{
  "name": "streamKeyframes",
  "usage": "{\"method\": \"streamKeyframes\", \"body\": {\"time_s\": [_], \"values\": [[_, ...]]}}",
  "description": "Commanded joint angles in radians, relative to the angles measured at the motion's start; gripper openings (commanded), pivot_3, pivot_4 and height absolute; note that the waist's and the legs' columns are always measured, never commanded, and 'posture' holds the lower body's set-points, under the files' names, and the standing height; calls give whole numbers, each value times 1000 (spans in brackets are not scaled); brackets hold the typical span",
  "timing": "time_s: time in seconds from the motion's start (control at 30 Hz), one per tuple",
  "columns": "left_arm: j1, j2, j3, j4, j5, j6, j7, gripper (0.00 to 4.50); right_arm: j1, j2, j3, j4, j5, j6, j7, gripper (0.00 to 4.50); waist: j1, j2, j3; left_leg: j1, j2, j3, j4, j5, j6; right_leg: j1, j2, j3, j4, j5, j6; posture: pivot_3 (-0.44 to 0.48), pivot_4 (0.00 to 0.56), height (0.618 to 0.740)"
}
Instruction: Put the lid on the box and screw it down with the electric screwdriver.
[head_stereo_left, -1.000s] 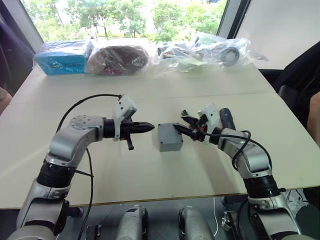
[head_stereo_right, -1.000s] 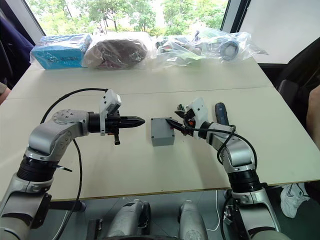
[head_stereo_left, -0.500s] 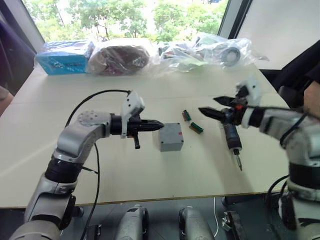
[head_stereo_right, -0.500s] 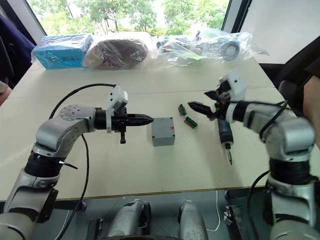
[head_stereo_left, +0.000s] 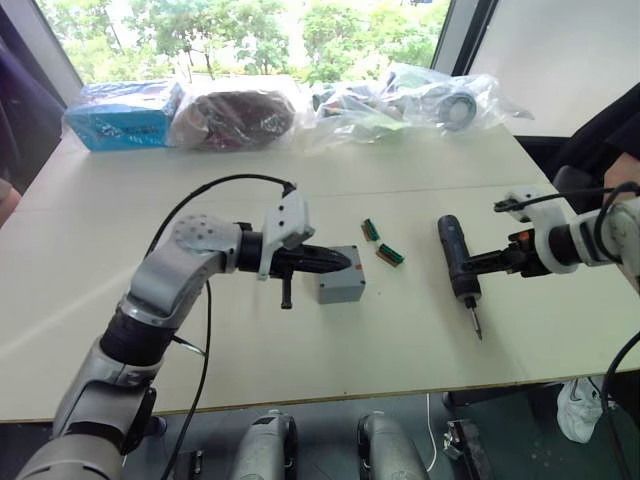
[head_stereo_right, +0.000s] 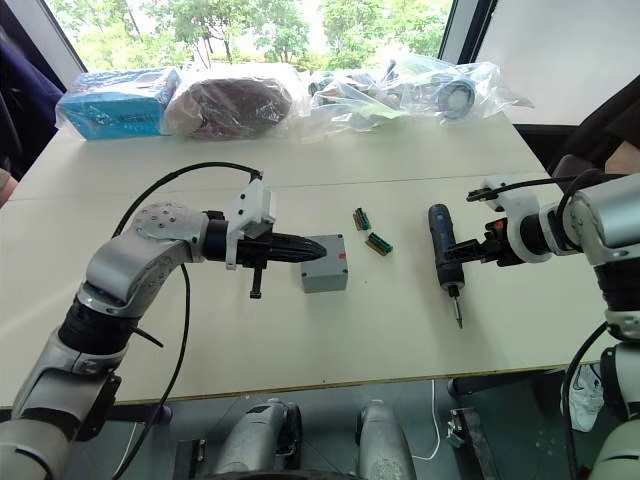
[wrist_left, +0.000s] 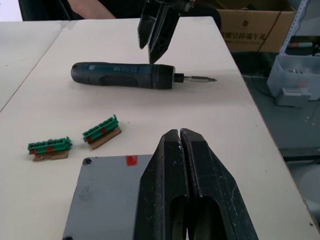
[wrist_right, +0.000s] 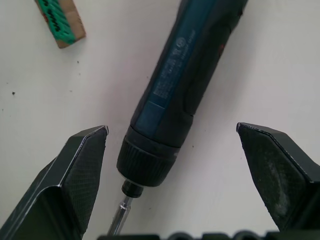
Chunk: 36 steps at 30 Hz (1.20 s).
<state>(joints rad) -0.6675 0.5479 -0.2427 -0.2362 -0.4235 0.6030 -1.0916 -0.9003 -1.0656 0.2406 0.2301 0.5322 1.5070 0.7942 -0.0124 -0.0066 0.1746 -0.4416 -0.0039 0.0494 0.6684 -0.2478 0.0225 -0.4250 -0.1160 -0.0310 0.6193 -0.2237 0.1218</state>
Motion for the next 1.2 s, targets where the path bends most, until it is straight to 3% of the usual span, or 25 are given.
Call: {"method": "streamKeyframes", "body": {"time_s": [0.03, 0.43, 0.73, 0.97, 1.03, 1.1, 1.2], "values": [[25, -4, 27, -29, -2, 2, 43, 0, -86, 31, 75, 126, -44, -1, 48, 4372, 1, 0, 0, 0, 0, 0, 0, 0, 0, 0, 0, 0, 0, 0, 0, 0, 150, 740], [100, 17, 67, -112, -32, 72, 128, 0, -167, 136, 284, 353, -210, -166, 212, 4372, 3, 0, 0, -1, -1, 0, 0, 0, 0, 0, 0, 0, 0, 0, 0, 0, 150, 740], [85, 32, 78, -89, -35, 70, 134, 0, -135, 147, 318, 338, -285, -180, 263, 1860, 2, 0, 0, 0, -1, -1, 0, 0, 0, 0, 1, -1, 0, 0, 0, 0, 150, 740], [52, 43, 74, 6, -12, 30, 98, 0, -271, 195, 88, 480, -336, -412, 122, 1860, 0, 2, 1, 0, -2, 1, 1, 0, -1, 1, 1, 0, 0, 1, 0, 0, 150, 740], [42, 49, 76, 41, -7, 17, 84, 0, -299, 217, -42, 461, -283, -437, 81, 1860, -1, 4, 2, 0, -2, 2, 1, 0, -1, -1, 1, 0, 0, 1, 0, 0, 150, 740], [24, 53, 82, 82, -6, 6, 66, 0, -272, 268, -270, 340, -169, -492, 10, 1860, -2, 4, 3, -1, -1, 2, -1, 0, -1, -3, 2, 0, 1, 0, 0, 0, 150, 740], [2, 57, 84, 127, -5, -2, 37, 0, -121, 418, -576, -2, -1, -604, -106, 1860, -3, 5, 3, -1, 1, 2, -2, 1, -2, -4, 5, 0, -1, 0, 0, 0, 150, 740]]}}
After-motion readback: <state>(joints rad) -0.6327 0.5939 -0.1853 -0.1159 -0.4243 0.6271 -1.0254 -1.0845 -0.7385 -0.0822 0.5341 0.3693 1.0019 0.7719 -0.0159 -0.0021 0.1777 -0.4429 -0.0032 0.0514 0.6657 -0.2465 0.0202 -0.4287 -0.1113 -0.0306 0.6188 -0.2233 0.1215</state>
